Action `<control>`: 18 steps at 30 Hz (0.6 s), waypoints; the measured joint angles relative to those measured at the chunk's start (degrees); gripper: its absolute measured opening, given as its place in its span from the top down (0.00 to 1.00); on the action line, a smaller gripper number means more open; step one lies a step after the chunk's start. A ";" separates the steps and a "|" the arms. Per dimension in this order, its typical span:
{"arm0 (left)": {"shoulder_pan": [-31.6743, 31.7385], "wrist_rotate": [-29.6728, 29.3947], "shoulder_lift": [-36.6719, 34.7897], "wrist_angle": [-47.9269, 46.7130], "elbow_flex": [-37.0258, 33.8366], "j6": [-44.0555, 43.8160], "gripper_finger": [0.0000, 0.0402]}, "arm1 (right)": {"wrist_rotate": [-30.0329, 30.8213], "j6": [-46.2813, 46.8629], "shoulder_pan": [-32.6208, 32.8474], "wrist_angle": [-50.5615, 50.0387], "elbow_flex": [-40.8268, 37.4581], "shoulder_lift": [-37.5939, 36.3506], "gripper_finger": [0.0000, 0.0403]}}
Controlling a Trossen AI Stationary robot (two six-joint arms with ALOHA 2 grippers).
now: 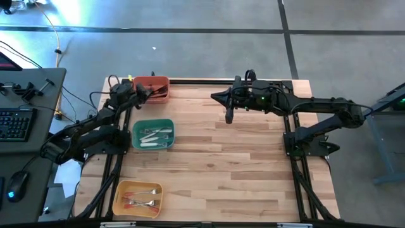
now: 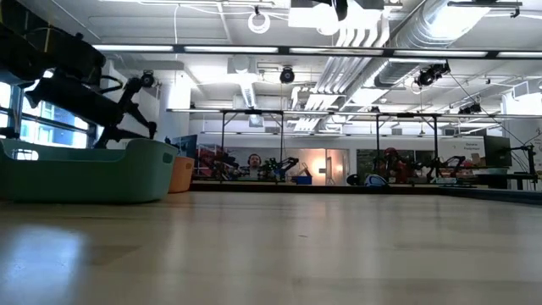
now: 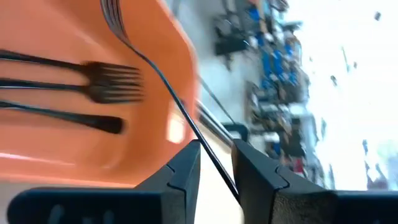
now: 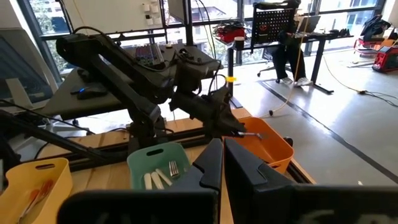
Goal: Sort silverware by color (type)
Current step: Put the black fork into the orange bin
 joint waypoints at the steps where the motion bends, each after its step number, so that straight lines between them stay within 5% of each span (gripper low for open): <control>1: 0.00 1.32 0.00 1.20 0.00 0.49 0.80 | -0.01 0.00 0.02 -0.17 0.00 0.00 1.00; 18: -3.41 3.46 -0.04 5.69 0.00 3.89 0.96 | -0.06 -0.20 0.02 -2.49 0.00 0.04 1.00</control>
